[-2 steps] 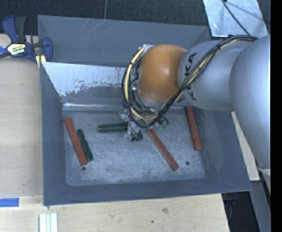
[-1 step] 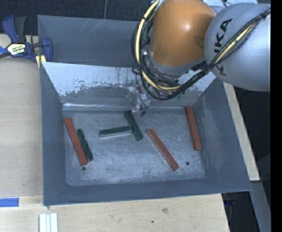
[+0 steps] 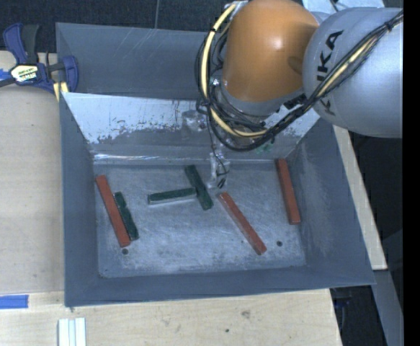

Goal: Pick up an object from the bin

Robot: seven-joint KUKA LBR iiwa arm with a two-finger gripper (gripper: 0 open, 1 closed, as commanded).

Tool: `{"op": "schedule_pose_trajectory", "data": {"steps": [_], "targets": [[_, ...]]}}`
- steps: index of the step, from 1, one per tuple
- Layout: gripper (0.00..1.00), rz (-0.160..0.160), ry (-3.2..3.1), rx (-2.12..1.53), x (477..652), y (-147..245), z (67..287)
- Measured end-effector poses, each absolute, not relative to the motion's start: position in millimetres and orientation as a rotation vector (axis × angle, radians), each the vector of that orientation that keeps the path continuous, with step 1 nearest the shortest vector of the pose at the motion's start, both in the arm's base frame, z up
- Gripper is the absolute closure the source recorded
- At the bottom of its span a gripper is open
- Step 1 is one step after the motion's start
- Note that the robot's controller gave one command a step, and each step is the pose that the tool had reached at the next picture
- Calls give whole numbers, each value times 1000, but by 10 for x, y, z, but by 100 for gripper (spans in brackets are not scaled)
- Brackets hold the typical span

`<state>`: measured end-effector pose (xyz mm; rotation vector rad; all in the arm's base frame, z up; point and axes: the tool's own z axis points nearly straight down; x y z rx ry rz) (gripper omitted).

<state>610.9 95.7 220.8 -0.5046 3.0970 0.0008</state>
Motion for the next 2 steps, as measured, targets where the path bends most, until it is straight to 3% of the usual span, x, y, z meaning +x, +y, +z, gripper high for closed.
{"op": "schedule_pose_trajectory", "data": {"steps": [1, 2], "targets": [[0, 1, 3086, -608, 6216, 750, 682], [100, 2, 3079, -601, 6244, 756, 735]]}}
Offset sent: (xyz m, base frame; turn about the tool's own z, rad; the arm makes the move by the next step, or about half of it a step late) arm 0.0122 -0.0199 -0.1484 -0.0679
